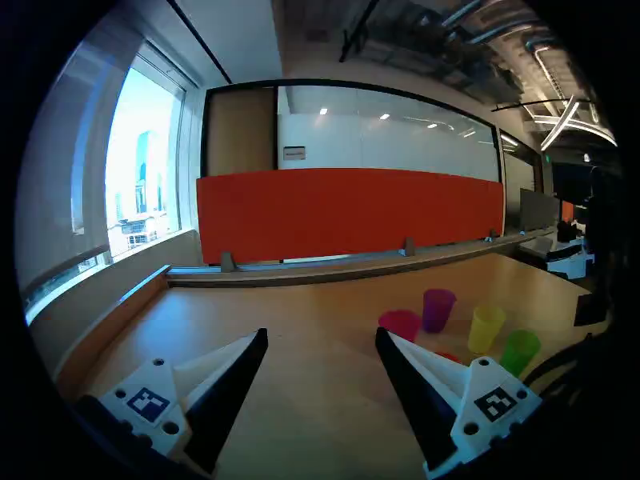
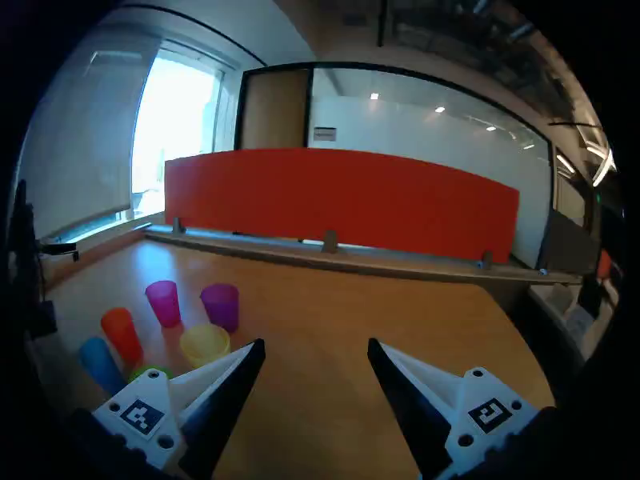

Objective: Pour water

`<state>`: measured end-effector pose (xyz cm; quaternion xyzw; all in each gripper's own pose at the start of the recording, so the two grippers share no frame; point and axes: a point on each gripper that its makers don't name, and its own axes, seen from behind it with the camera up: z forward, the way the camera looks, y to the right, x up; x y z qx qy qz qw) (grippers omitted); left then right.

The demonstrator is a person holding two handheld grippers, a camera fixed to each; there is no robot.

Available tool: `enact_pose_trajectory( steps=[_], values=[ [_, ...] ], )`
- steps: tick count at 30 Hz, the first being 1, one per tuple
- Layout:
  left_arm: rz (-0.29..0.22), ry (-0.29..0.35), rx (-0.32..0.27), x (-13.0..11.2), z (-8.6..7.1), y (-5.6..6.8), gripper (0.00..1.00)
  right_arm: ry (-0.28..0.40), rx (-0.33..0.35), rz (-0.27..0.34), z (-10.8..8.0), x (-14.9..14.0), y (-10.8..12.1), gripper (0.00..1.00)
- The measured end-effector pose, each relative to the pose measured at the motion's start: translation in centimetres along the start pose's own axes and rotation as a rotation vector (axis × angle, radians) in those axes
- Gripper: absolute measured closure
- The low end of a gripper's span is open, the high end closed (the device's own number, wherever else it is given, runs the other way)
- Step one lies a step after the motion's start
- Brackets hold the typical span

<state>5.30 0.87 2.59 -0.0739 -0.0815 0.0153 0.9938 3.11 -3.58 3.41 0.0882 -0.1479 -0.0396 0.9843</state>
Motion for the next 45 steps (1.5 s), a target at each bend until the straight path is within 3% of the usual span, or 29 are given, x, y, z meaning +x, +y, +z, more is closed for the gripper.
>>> enact_pose_trajectory(
  steps=[9, 18, 24, 36, 45],
  values=[
    [-0.033, 0.068, 0.061, 0.6, -0.4, -0.5, 0.00, 0.119, -0.073, 0.078, -0.6, 1.9, 1.9, 0.00],
    [-0.080, 0.142, 0.115, 0.8, -1.0, -1.6, 0.00, 0.264, -0.178, 0.051, -2.1, 3.8, 3.8, 0.01],
    [-0.060, 0.163, 0.128, 0.9, -1.3, -1.7, 0.00, 0.347, -0.228, 0.047, -3.5, 5.0, 4.4, 0.00],
    [-0.033, 0.204, 0.111, 1.9, -1.6, -0.6, 0.00, 0.361, -0.237, 0.070, -3.7, 4.5, 4.3, 0.00],
    [-0.001, 0.228, 0.121, 1.8, -1.5, 0.2, 0.00, 0.369, -0.262, 0.089, -4.0, 4.3, 5.7, 0.01]
  ],
)
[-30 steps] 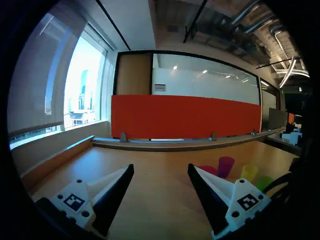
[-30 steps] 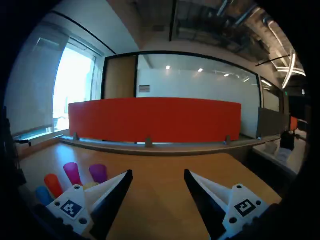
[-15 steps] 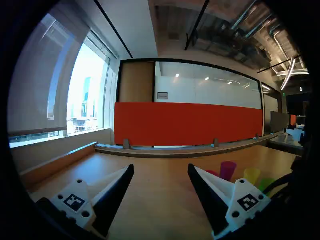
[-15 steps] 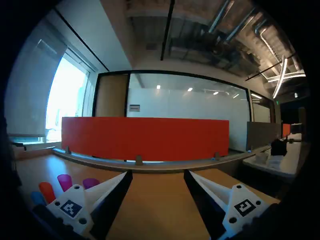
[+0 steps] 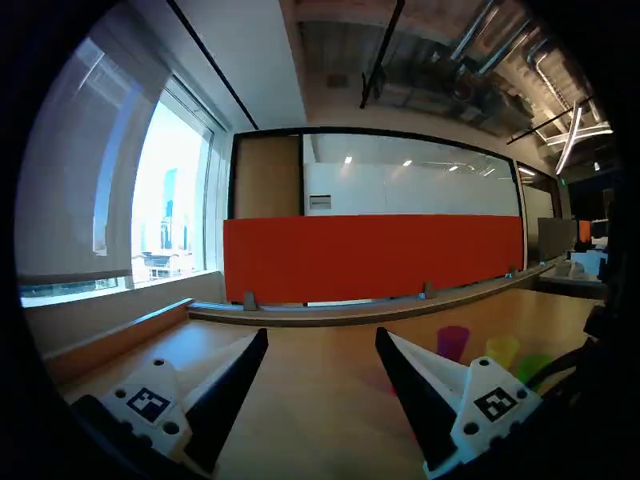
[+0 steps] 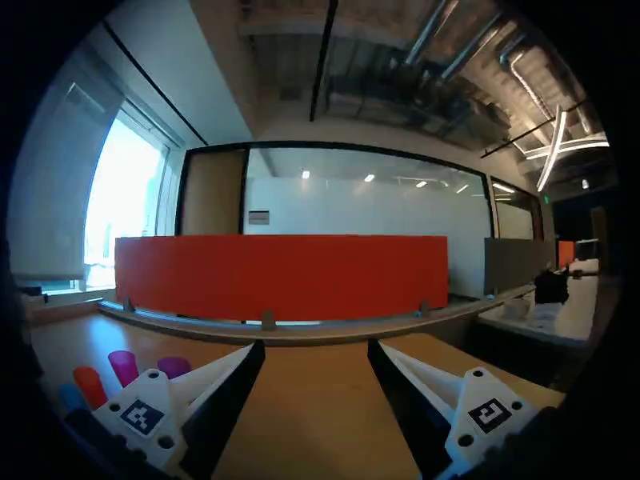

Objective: Pour water

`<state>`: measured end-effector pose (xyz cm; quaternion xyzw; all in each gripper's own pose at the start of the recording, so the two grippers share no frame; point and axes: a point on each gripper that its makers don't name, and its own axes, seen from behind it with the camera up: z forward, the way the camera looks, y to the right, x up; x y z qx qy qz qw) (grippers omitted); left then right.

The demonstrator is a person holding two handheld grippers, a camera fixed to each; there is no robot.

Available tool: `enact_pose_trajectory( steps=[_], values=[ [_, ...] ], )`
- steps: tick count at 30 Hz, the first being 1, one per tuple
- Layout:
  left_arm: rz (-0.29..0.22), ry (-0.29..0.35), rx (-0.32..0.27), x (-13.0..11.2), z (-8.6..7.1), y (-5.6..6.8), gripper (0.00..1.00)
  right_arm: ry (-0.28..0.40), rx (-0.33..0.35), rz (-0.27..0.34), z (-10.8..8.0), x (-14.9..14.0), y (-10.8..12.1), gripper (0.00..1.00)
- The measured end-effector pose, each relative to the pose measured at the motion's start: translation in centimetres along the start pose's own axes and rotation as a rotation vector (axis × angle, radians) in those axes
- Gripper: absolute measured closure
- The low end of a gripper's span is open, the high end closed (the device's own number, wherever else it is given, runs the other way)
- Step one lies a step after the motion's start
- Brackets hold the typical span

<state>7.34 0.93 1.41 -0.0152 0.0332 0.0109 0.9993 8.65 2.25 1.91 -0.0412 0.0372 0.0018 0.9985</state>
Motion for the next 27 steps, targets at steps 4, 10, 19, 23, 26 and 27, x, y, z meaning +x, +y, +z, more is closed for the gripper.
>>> enact_pose_trajectory(
  steps=[4, 10, 19, 23, 26, 27],
  values=[
    [0.008, 0.011, 0.004, -0.3, 0.0, 0.3, 0.00, -0.010, 0.006, -0.007, -0.2, -0.5, 0.2, 0.01],
    [0.007, 0.011, 0.008, -1.4, -0.2, 0.6, 0.00, -0.007, 0.006, -0.036, -0.6, -0.9, 0.2, 0.01],
    [-0.001, 0.006, 0.021, -3.4, -0.9, 0.7, 0.00, -0.041, 0.000, -0.042, -0.2, -2.3, -0.3, 0.01],
    [-0.019, 0.003, 0.026, -4.1, -1.2, 0.6, 0.00, -0.044, 0.007, -0.039, 0.0, -2.5, -0.9, 0.00],
    [-0.020, 0.002, 0.025, -4.3, -1.5, 0.5, 0.00, -0.048, 0.013, -0.039, 0.1, -2.6, -1.2, 0.00],
    [-0.018, 0.002, 0.025, -4.3, -1.6, 0.4, 0.00, -0.049, 0.015, -0.040, 0.1, -2.7, -1.3, 0.00]
  ],
)
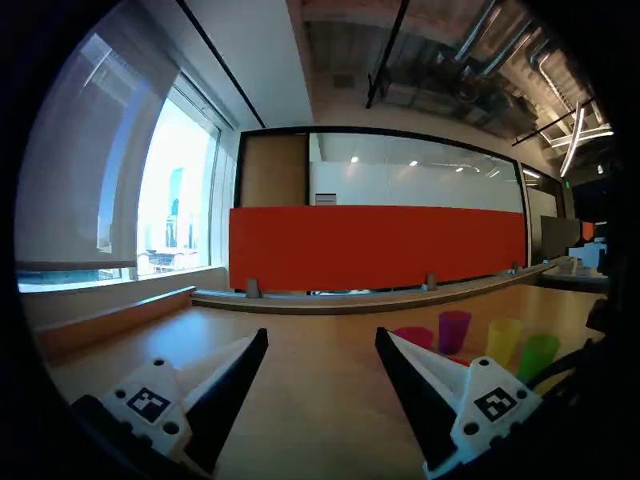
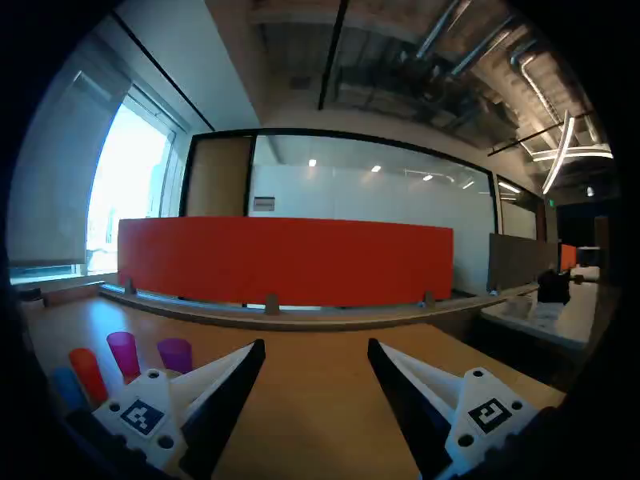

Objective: Pour water

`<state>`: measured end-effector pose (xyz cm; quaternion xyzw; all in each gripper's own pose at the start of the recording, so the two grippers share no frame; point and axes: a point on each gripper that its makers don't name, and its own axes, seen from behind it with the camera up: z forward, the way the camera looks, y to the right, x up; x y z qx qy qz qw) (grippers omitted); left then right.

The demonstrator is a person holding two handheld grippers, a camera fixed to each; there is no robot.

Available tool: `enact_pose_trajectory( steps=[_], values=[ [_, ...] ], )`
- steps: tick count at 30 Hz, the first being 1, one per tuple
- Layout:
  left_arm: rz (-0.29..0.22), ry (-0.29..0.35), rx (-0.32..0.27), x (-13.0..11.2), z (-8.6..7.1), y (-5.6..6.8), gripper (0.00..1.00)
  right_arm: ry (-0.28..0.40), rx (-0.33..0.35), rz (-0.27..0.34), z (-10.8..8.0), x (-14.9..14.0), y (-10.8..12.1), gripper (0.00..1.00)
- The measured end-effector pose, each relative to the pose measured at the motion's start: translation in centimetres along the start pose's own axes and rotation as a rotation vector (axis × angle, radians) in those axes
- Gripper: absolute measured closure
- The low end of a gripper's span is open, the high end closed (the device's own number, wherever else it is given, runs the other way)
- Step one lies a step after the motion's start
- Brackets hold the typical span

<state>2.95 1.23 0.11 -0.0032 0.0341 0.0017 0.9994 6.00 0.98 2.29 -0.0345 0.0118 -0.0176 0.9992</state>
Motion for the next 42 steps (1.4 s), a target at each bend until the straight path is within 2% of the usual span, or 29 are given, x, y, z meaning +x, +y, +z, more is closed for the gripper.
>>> enact_pose_trajectory(
  steps=[15, 33, 42],
  values=[
    [0.035, -0.010, -0.010, -0.8, -1.0, 0.2, 0.00, 0.001, -0.001, 0.011, -0.5, 0.4, 0.0, 0.01],
    [0.003, -0.021, -0.013, -1.5, -1.1, -0.2, 0.00, 0.006, -0.004, -0.002, -0.7, 0.9, 0.1, 0.01],
    [-0.008, -0.048, -0.018, -2.1, -1.0, -0.2, 0.00, 0.000, -0.002, -0.003, -0.7, 0.7, -0.2, 0.01]
  ],
)
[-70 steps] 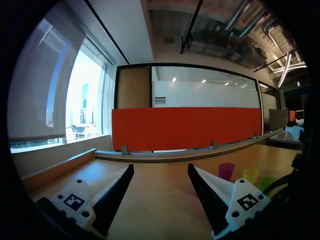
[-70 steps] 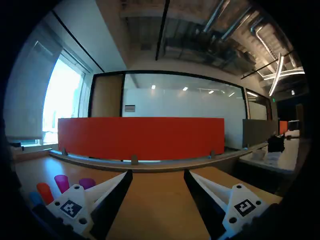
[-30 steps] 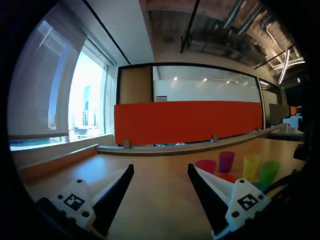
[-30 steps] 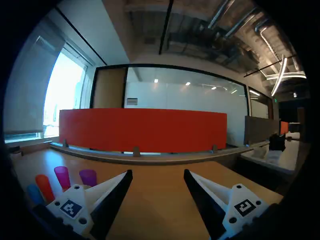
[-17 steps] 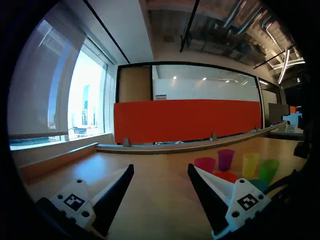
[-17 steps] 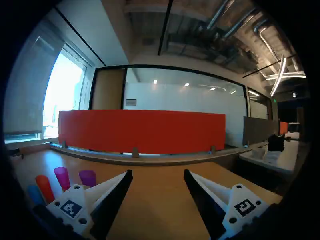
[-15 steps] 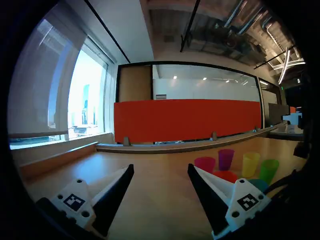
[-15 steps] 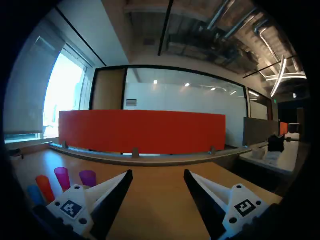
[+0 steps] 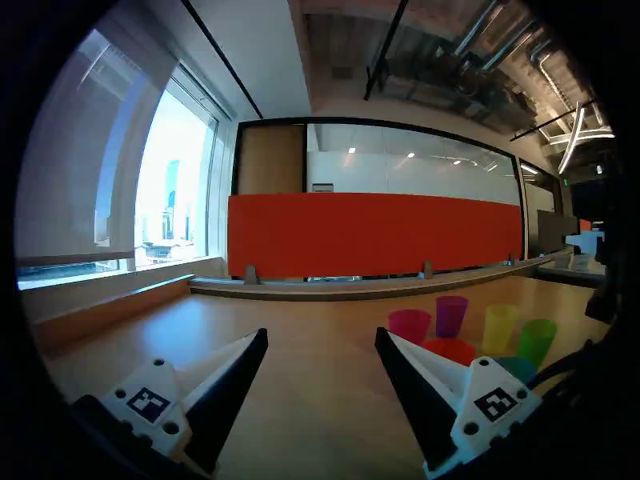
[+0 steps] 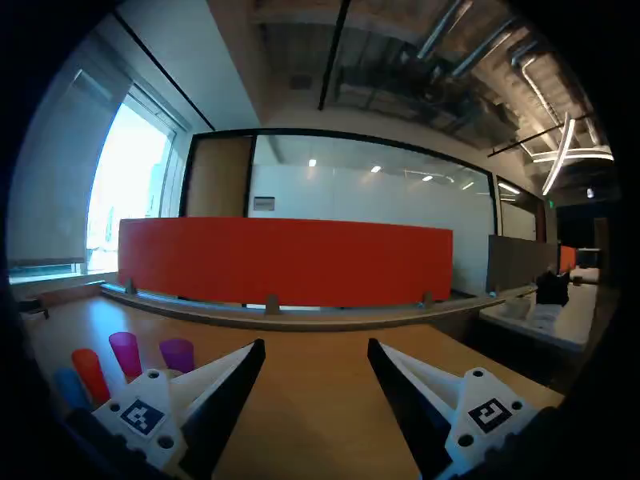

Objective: Pour water

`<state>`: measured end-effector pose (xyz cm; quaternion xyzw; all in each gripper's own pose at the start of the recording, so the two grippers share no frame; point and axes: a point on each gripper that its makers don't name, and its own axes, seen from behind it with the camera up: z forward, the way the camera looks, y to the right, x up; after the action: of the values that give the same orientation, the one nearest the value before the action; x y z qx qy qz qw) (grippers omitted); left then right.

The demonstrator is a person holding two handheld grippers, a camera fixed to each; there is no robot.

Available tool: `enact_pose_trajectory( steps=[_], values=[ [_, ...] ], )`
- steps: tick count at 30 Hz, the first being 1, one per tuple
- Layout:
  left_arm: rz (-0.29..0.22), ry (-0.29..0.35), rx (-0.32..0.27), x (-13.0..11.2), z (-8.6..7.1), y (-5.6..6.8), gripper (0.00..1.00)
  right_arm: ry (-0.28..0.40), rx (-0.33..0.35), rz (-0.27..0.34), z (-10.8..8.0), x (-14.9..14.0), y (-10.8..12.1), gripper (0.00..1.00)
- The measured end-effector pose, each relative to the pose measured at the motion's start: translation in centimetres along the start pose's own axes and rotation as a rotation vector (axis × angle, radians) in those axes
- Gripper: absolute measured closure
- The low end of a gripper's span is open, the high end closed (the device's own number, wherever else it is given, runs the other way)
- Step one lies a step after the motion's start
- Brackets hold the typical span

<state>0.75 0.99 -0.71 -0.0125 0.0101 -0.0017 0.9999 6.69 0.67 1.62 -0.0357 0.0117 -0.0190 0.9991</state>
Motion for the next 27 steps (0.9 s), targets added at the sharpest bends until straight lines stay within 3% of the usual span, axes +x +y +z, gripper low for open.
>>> enact_pose_trajectory(
  steps=[12, 27],
  values=[
    [0.001, -0.019, -0.014, -0.6, 0.4, 0.2, 0.00, 0.007, 0.005, 0.004, -0.5, 0.3, 0.2, 0.00],
    [0.003, -0.019, -0.013, -0.6, 0.3, 0.2, 0.00, 0.052, 0.019, 0.022, -2.4, 1.0, 1.1, 0.00]
  ],
)
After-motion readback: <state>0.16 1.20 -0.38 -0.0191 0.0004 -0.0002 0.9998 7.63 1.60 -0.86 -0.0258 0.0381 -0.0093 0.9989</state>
